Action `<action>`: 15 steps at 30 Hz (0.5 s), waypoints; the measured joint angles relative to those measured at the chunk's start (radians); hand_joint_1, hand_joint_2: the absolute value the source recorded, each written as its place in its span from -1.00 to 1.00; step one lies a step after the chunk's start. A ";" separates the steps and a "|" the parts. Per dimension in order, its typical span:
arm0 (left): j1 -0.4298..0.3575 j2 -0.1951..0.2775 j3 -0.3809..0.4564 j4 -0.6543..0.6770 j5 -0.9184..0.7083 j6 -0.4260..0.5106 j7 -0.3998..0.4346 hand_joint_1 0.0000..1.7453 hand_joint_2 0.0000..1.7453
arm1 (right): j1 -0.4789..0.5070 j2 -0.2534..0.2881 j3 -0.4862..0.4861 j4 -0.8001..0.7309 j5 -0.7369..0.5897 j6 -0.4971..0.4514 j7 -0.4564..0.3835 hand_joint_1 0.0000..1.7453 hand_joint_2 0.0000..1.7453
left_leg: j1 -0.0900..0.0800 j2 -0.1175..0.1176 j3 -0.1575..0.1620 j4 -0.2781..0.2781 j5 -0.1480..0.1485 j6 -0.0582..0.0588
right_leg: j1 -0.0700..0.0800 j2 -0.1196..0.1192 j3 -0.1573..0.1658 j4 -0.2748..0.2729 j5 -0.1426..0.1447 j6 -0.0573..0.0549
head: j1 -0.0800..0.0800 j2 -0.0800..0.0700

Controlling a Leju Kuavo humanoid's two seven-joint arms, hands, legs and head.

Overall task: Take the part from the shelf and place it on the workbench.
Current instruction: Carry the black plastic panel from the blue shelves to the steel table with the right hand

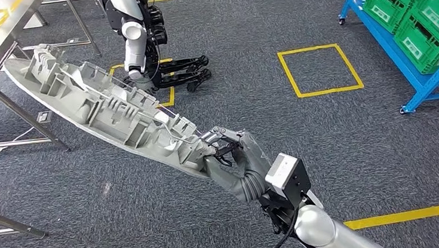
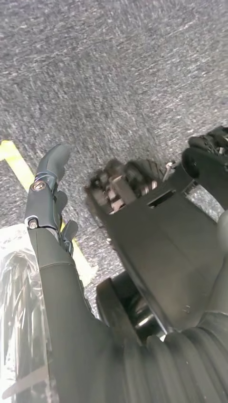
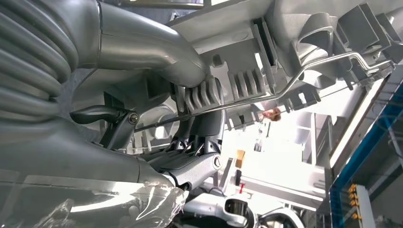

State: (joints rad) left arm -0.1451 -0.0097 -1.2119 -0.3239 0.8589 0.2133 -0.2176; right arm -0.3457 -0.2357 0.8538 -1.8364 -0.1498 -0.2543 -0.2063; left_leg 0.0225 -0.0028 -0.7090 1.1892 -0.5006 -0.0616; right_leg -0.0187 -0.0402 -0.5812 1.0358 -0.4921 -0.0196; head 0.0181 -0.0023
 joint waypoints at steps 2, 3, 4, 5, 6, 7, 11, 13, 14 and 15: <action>-0.003 0.001 0.000 0.000 0.000 0.000 0.000 -1.00 1.00 | -0.001 0.002 0.000 0.000 0.000 0.000 -0.002 1.00 1.00 | -0.005 0.029 0.060 -0.116 0.041 0.004 | 0.003 -0.011 0.006 0.003 -0.008 0.010 | -0.002 0.000; -0.003 0.001 0.000 0.000 0.001 0.003 -0.001 -1.00 1.00 | -0.002 0.002 0.000 0.000 0.000 0.000 -0.003 1.00 1.00 | -0.008 0.039 0.073 -0.145 0.045 0.011 | 0.006 -0.015 0.007 0.003 -0.010 0.016 | -0.002 0.000; -0.003 0.001 0.000 0.000 0.002 0.006 -0.001 -1.00 1.00 | -0.003 0.002 0.000 0.000 0.000 0.000 -0.004 1.00 1.00 | -0.012 0.042 0.075 -0.152 0.039 0.019 | 0.008 -0.021 0.008 0.003 -0.012 0.022 | -0.002 0.000; -0.001 0.001 0.000 0.000 0.002 0.008 -0.002 -1.00 1.00 | -0.003 0.002 0.000 0.000 0.000 0.000 -0.005 1.00 1.00 | -0.013 0.036 0.073 -0.155 0.040 0.029 | 0.008 -0.026 0.010 0.001 -0.012 0.028 | -0.002 0.000; 0.001 0.001 0.000 0.000 0.002 0.009 -0.002 -1.00 1.00 | -0.004 0.002 0.000 0.000 0.000 0.000 -0.005 1.00 1.00 | -0.012 0.029 0.073 -0.156 0.040 0.038 | 0.007 -0.028 0.012 0.000 -0.016 0.034 | 0.000 0.000; 0.002 0.001 0.000 0.000 -0.001 0.008 -0.001 -1.00 1.00 | -0.004 0.002 0.000 0.000 0.000 0.000 -0.005 1.00 1.00 | -0.011 0.023 0.073 -0.157 0.041 0.045 | 0.004 -0.021 0.010 0.006 -0.024 0.039 | 0.001 0.000; -0.005 0.006 0.000 0.000 -0.011 -0.025 0.007 -1.00 1.00 | -0.005 0.001 0.000 0.000 -0.001 0.001 -0.007 1.00 1.00 | -0.013 -0.003 0.075 -0.160 0.041 0.064 | 0.002 0.031 -0.091 0.215 -0.127 0.040 | 0.013 0.000; -0.008 0.012 0.000 0.000 -0.012 -0.040 0.010 -1.00 1.00 | -0.005 0.001 0.000 0.002 -0.001 0.000 -0.007 1.00 1.00 | -0.017 -0.020 0.076 -0.159 0.040 0.066 | 0.004 0.035 -0.135 0.286 -0.131 0.037 | 0.015 0.000; -0.009 0.014 0.000 0.000 -0.014 -0.043 0.012 -1.00 1.00 | -0.005 0.001 0.000 0.002 -0.002 0.000 -0.007 1.00 1.00 | -0.018 -0.029 0.077 -0.157 0.039 0.066 | 0.004 0.036 -0.132 0.266 -0.104 0.034 | 0.015 0.000; -0.011 0.016 0.000 0.000 -0.016 -0.045 0.012 -1.00 1.00 | -0.005 0.002 0.000 0.003 -0.002 -0.001 -0.007 1.00 1.00 | -0.018 -0.039 0.078 -0.156 0.038 0.066 | 0.004 0.041 -0.112 0.210 -0.063 0.030 | 0.015 0.000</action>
State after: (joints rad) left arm -0.1558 0.0066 -1.2119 -0.3239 0.8427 0.1688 -0.2052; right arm -0.3506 -0.2341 0.8541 -1.8338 -0.1514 -0.2557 -0.2133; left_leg 0.0042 -0.0418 -0.6310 1.0331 -0.4623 0.0040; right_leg -0.0144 0.0010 -0.6930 1.2462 -0.5556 0.0106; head 0.0327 -0.0023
